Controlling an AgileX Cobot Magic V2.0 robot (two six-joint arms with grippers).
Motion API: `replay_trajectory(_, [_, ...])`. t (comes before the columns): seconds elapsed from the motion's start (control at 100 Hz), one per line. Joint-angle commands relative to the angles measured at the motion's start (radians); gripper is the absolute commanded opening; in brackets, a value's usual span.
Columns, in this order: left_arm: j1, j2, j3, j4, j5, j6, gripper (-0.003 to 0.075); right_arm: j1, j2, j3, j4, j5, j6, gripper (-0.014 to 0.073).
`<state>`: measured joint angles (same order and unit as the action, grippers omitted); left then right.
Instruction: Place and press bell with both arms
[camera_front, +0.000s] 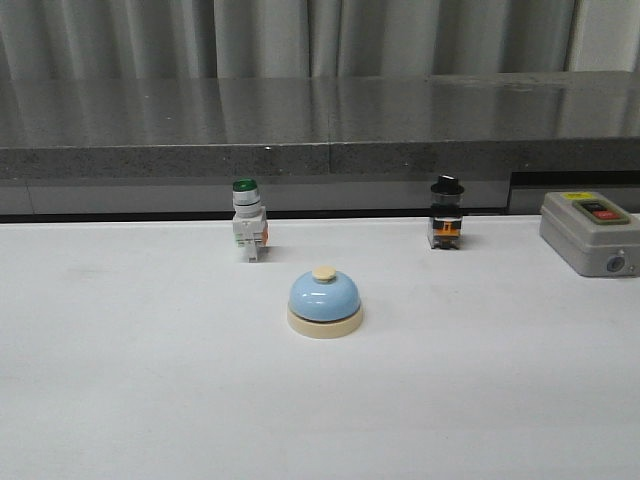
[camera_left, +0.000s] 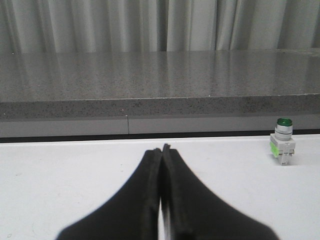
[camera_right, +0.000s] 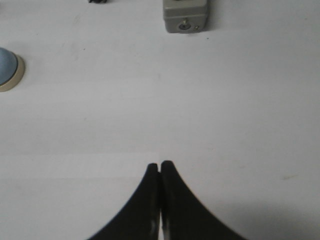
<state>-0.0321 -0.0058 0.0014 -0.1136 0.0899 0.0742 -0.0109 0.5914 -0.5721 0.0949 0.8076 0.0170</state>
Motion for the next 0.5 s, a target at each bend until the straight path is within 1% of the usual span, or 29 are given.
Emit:
replay_trajectory(0.0, [-0.002,-0.028,0.043,-0.002,-0.073,-0.003,-0.0020,-0.011,-0.066,0.018,0.002,-0.125,-0.002,-0.0069])
replay_trajectory(0.26, [-0.002,-0.028,0.043,-0.002,-0.073,-0.003,-0.0020,-0.011,-0.246,0.141,0.002,-0.394,-0.002,-0.0069])
replay_trajectory(0.37, [-0.002,-0.028,0.043,-0.002,-0.073,-0.003,-0.0020,-0.011,-0.311,0.193,-0.012,-0.460,-0.002,-0.0069])
replay_trajectory(0.49, [-0.002,-0.028,0.043,-0.002,-0.073,-0.003,-0.0020,-0.011,-0.380,0.252,-0.070,-0.514,-0.002,-0.0069])
